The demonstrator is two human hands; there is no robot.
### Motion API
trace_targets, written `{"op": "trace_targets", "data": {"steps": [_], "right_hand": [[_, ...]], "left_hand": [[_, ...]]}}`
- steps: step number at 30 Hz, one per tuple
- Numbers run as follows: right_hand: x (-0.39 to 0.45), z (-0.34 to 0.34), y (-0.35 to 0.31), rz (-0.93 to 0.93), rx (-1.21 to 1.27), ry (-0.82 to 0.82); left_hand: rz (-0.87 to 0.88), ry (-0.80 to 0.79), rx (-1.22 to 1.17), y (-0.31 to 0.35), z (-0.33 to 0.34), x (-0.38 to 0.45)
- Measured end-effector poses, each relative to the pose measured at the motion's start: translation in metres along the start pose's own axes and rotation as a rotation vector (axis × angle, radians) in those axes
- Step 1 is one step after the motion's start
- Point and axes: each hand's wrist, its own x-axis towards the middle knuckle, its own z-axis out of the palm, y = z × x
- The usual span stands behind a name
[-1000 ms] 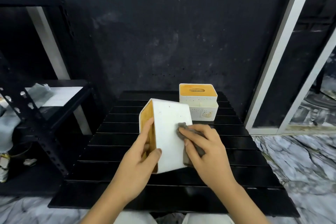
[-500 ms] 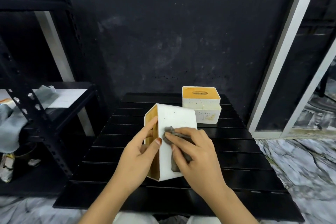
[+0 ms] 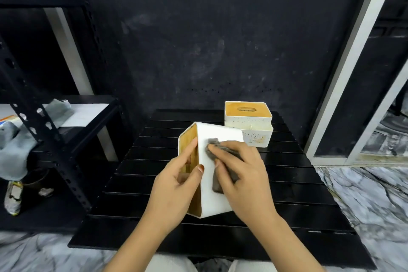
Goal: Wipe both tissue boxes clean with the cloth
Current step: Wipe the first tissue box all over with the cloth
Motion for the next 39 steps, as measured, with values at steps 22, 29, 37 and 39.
{"op": "trace_targets", "data": {"steps": [22,29,37,39], "right_hand": [[0.025,-0.012,0.031,0.209,0.031,-0.011],[-0.012,-0.015,0.034,0.193,0.044,-0.013],[-0.030,-0.008,-0.003,0.055,0.022,-0.002],[-0.030,-0.006,-0.008,0.013,0.015,-0.025]], "left_hand": [[-0.002,0.014,-0.010,-0.001,0.004,-0.001],[-0.030,0.028,-0.135,0.001,0.001,-0.002],[-0.050,-0.010,-0.153,0.005,0.004,-0.002],[-0.059,-0.013,-0.149,0.006,0.003,-0.003]]}}
